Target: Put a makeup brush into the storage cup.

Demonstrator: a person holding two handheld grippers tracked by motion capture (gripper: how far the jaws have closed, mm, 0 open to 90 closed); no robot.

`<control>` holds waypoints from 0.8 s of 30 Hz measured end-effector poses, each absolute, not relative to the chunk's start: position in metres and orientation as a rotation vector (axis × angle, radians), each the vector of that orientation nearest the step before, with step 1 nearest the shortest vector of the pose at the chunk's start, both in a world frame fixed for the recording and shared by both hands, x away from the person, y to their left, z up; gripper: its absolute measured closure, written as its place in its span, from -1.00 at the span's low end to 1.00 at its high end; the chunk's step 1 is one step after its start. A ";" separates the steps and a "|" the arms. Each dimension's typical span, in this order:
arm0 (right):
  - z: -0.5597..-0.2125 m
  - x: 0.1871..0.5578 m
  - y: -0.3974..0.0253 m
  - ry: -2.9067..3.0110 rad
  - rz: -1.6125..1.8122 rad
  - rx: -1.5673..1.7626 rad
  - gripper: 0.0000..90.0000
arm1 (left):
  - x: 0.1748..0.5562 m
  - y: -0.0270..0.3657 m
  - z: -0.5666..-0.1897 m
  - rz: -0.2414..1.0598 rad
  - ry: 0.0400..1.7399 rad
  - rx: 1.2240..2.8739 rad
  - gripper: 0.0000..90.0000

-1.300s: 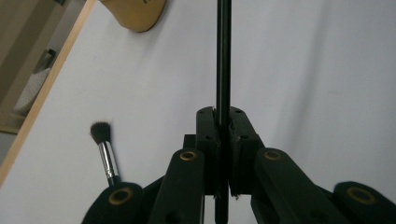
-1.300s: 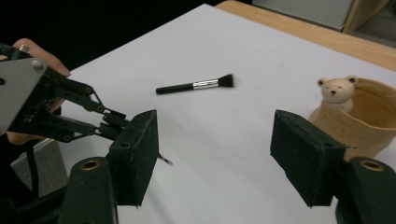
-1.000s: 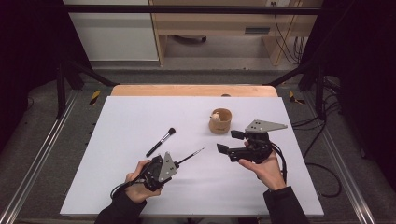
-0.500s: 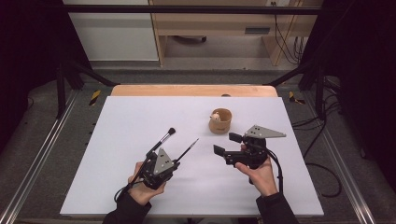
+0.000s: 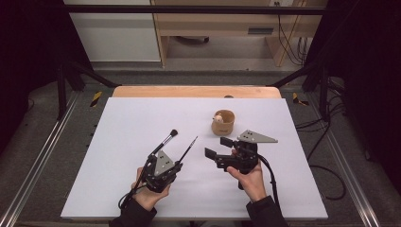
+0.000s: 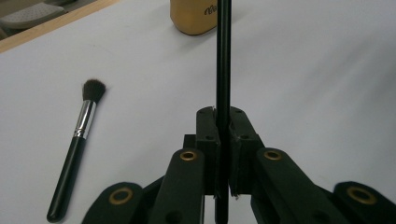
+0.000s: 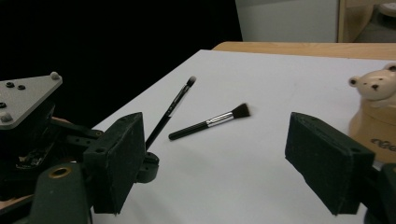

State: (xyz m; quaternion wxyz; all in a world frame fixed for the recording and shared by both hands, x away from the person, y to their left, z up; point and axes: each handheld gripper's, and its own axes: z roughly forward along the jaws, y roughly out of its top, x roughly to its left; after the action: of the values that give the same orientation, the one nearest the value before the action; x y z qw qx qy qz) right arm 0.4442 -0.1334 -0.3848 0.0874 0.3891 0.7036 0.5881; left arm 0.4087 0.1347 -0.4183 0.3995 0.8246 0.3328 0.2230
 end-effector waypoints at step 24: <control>-0.403 0.448 -0.094 2.038 1.917 1.277 -0.24 | 0.408 0.124 -0.416 0.523 0.912 2.021 0.88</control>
State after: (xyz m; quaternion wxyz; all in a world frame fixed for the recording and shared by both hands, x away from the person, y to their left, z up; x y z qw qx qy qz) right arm 0.4478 -0.0943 -0.4032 0.0330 0.4150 0.6623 0.6229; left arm 0.4081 0.1245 -0.4164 0.4184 0.8058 0.3636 0.2083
